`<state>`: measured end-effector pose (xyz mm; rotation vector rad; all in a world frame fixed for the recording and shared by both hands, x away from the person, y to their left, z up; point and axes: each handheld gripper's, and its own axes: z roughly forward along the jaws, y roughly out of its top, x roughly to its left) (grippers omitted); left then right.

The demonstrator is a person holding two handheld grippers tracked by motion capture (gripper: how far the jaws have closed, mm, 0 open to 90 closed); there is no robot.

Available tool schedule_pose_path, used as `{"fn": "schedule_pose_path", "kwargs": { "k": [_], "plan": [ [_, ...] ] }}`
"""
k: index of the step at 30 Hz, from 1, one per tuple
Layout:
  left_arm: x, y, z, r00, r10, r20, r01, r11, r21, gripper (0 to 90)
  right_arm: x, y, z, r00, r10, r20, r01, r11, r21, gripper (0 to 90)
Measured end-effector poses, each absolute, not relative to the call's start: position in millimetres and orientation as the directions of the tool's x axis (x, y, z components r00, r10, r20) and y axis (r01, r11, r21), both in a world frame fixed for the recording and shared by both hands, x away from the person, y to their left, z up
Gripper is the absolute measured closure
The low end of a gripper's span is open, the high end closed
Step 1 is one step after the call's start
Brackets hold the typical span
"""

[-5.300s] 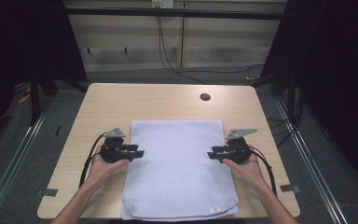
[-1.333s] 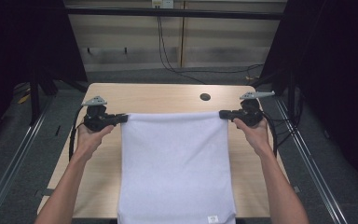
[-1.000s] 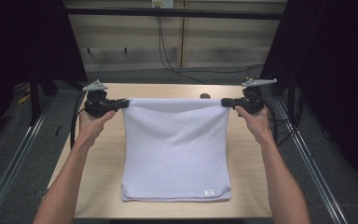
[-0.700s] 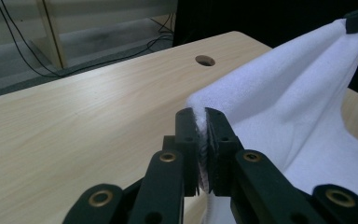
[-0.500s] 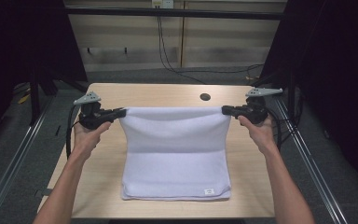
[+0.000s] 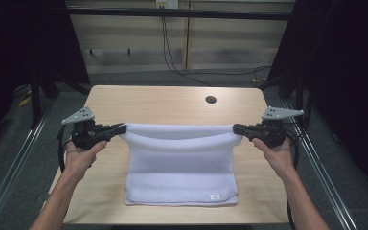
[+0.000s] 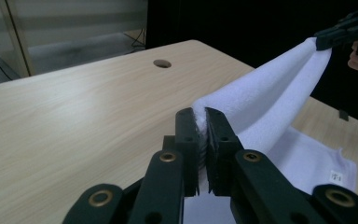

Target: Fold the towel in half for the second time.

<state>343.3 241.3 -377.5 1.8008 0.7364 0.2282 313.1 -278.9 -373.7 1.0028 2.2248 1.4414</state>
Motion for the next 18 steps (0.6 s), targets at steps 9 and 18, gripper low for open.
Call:
{"fn": "schedule_pose_path", "kwargs": {
  "k": [9, 18],
  "plan": [
    [302, 239, -415, 0.816, 0.55, -0.176, 0.392, -0.303, 0.869, 85.1, 269, -275, -403, -0.738, 0.663, 0.126, 0.419, 0.303, 0.856, 86.1],
    [268, 244, -461, 0.83, 0.514, -0.214, 0.456, -0.406, 0.792, 83.5, 229, -272, -456, -0.749, 0.635, 0.19, 0.514, 0.376, 0.771, 84.9]
  ]
}}
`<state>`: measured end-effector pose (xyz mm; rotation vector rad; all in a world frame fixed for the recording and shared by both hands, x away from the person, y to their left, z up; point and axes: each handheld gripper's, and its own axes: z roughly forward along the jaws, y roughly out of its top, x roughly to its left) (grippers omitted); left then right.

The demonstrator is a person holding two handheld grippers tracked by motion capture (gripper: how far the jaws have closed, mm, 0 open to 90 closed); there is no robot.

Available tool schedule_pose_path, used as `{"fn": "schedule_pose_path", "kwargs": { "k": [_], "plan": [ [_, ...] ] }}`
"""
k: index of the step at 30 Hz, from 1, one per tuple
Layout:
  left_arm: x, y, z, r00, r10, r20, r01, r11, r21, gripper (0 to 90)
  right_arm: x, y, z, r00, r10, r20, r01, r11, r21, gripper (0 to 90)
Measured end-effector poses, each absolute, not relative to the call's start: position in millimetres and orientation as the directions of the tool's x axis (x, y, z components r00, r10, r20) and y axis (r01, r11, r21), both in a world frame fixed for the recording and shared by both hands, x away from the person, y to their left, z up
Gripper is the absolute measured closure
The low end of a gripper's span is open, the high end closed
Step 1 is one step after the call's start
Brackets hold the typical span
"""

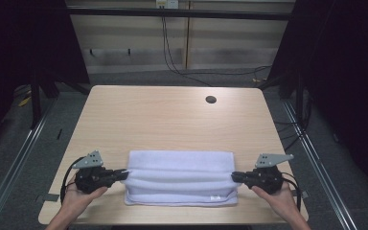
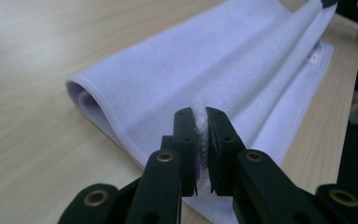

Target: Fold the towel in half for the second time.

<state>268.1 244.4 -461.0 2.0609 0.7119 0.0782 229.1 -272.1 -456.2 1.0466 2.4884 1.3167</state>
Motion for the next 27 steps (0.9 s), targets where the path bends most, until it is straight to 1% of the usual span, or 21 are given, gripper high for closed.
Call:
{"fn": "schedule_pose_path", "kwargs": {
  "k": [6, 8, 10, 12, 15, 19, 21, 23, 25, 27],
  "plan": [
    [254, 242, -473, 0.843, 0.486, -0.229, 0.463, -0.44, 0.77, 81.9, 214, -271, -472, -0.752, 0.624, 0.213, 0.546, 0.408, 0.732, 81.2],
    [250, 242, -476, 0.847, 0.48, -0.23, 0.467, -0.463, 0.753, 79.9, 210, -271, -473, -0.751, 0.623, 0.218, 0.548, 0.404, 0.732, 76.8],
    [245, 241, -480, 0.847, 0.482, -0.225, 0.471, -0.485, 0.737, 77.6, 204, -270, -473, -0.756, 0.623, 0.2, 0.541, 0.424, 0.726, 75.9],
    [240, 241, -483, 0.844, 0.482, -0.235, 0.482, -0.49, 0.726, 73.7, 201, -269, -474, -0.757, 0.618, 0.212, 0.547, 0.424, 0.721, 73.9],
    [234, 241, -484, 0.846, 0.478, -0.234, 0.483, -0.504, 0.716, 70.6, 196, -269, -477, -0.763, 0.606, 0.223, 0.555, 0.44, 0.706, 71.4],
    [231, 243, -477, 0.841, 0.492, -0.225, 0.474, -0.471, 0.744, 63.9, 193, -270, -477, -0.755, 0.611, 0.239, 0.566, 0.422, 0.709, 66.0],
    [235, 247, -473, 0.824, 0.515, -0.237, 0.487, -0.429, 0.761, 55.4, 194, -272, -473, -0.748, 0.619, 0.24, 0.554, 0.382, 0.74, 60.8],
    [242, 252, -471, 0.794, 0.557, -0.243, 0.507, -0.387, 0.77, 49.0, 197, -275, -469, -0.728, 0.648, 0.223, 0.54, 0.342, 0.769, 55.8],
    [252, 257, -471, 0.761, 0.599, -0.247, 0.526, -0.349, 0.775, 44.2, 201, -279, -467, -0.712, 0.672, 0.205, 0.533, 0.328, 0.78, 48.6],
    [266, 263, -471, 0.712, 0.655, -0.252, 0.553, -0.303, 0.776, 42.0, 207, -288, -466, -0.664, 0.719, 0.206, 0.537, 0.268, 0.8, 45.6]
  ]
}}
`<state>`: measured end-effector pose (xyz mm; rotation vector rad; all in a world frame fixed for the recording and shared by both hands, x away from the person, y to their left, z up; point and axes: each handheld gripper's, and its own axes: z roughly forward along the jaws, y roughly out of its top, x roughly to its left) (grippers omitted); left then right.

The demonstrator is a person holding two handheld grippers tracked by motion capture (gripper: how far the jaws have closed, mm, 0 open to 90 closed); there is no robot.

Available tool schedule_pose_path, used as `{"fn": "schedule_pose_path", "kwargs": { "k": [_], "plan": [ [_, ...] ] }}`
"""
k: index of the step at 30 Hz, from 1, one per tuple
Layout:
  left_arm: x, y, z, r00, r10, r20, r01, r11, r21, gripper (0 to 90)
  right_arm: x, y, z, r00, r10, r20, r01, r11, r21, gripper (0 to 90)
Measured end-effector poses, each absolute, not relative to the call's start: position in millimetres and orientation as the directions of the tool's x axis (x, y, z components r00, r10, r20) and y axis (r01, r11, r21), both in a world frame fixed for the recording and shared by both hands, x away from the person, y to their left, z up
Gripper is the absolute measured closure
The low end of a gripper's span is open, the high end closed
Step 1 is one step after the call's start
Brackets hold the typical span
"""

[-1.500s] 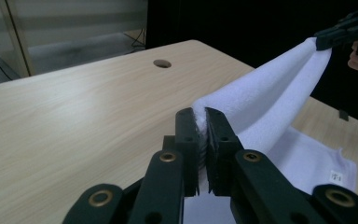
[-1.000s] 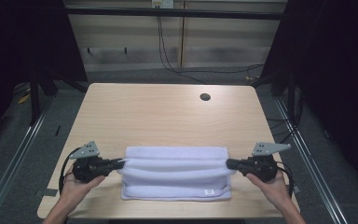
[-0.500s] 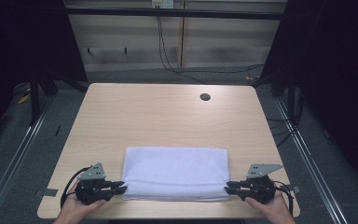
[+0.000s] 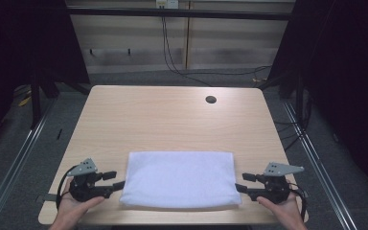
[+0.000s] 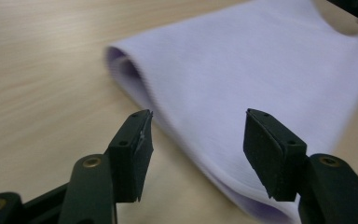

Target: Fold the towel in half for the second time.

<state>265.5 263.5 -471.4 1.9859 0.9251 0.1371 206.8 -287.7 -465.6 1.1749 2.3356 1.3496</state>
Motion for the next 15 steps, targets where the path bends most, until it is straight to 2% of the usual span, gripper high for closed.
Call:
{"fn": "schedule_pose_path", "kwargs": {
  "k": [2, 6, 11, 15],
  "plan": [
    [273, 268, -471, 0.673, 0.699, -0.242, 0.567, -0.277, 0.776, 38.8, 212, -296, -464, -0.62, 0.76, 0.196, 0.528, 0.218, 0.821, 39.7],
    [284, 280, -473, 0.628, 0.742, -0.236, 0.567, -0.227, 0.792, 35.9, 218, -314, -465, -0.532, 0.82, 0.211, 0.531, 0.129, 0.838, 33.6],
    [286, 291, -478, 0.577, 0.784, -0.23, 0.57, -0.184, 0.801, 29.3, 224, -327, -471, -0.462, 0.864, 0.2, 0.537, 0.094, 0.838, 27.8],
    [288, 295, -482, 0.565, 0.783, -0.262, 0.603, -0.175, 0.779, 16.8, 226, -327, -475, -0.438, 0.881, 0.177, 0.548, 0.105, 0.83, 24.1]
  ]
}}
